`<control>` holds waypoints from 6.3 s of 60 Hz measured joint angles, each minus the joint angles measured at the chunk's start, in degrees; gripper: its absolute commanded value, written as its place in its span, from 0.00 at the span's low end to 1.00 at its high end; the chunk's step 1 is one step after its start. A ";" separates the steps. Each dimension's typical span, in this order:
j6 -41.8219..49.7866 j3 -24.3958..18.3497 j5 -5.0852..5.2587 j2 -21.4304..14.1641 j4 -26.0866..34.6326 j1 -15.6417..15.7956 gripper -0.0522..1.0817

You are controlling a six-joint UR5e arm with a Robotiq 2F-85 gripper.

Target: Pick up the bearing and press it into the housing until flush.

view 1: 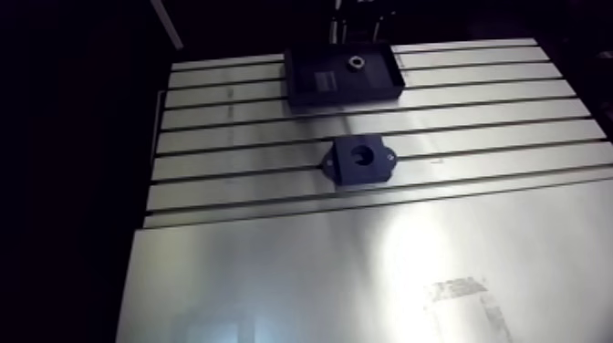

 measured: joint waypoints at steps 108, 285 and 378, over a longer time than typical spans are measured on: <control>-1.08 2.75 0.02 1.10 -4.58 -0.66 0.41; -1.18 3.66 -0.05 2.04 -6.70 -0.74 0.46; -1.23 3.39 -0.01 2.52 -6.61 -0.75 0.49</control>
